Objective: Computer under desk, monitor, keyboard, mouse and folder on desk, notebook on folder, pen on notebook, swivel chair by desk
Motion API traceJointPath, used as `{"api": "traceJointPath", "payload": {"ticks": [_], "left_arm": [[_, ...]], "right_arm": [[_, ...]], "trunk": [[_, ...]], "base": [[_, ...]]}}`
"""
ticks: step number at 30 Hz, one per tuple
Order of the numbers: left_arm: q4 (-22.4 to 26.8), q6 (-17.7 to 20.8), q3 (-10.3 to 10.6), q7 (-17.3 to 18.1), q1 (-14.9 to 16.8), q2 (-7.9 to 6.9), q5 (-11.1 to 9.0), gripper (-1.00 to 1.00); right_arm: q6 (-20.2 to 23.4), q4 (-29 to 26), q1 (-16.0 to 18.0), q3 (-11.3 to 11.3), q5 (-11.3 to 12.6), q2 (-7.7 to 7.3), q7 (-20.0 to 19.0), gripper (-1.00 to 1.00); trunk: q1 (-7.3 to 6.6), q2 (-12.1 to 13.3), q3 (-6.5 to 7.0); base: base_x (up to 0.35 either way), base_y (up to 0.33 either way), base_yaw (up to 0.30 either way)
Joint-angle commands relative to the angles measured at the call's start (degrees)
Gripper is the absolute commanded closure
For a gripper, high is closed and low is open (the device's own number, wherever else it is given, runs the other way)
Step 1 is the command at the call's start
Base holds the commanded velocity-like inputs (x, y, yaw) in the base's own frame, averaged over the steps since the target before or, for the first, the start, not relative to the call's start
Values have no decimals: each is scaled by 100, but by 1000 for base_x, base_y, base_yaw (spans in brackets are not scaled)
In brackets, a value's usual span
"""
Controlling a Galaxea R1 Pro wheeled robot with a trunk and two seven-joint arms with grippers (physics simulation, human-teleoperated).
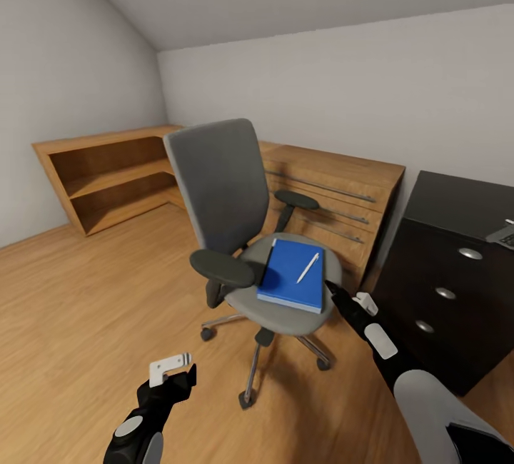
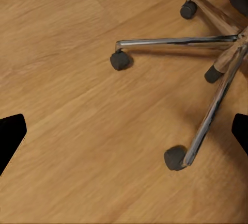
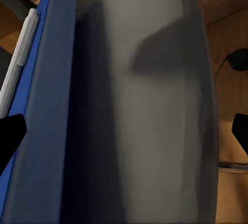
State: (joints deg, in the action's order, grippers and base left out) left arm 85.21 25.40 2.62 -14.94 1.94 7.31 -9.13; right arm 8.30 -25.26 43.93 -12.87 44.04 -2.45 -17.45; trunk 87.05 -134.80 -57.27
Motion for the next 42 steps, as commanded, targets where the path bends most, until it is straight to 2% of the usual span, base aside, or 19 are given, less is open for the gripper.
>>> {"api": "traceJointPath", "payload": {"ticks": [1, 13, 27, 33, 42], "left_arm": [[4, 17, 11, -53, 4, -1, -62, -100], [4, 18, 10, -53, 4, -1, -61, -100], [4, 17, 11, -53, 5, -1, -55, -100], [4, 24, 11, -57, 4, -1, -54, -100], [4, 26, 3, -61, 2, -1, -54, -100]], "right_arm": [[58, 2, 2, -5, 52, 8, -30, -100], [49, 10, 2, -2, 52, 15, -31, -100], [46, 3, 2, -3, 52, 17, -36, -100], [41, 3, 2, -3, 52, 17, -37, -100], [40, 5, 1, -5, 52, 17, -33, -100]], "trunk": [[1, -2, -5], [1, -2, -5], [1, -2, -5], [1, -2, -5], [1, -2, -5]], "base": [[196, 167, 0], [215, 201, 0], [96, 51, 0], [-96, 2, 0], [-312, 0, 0]]}}
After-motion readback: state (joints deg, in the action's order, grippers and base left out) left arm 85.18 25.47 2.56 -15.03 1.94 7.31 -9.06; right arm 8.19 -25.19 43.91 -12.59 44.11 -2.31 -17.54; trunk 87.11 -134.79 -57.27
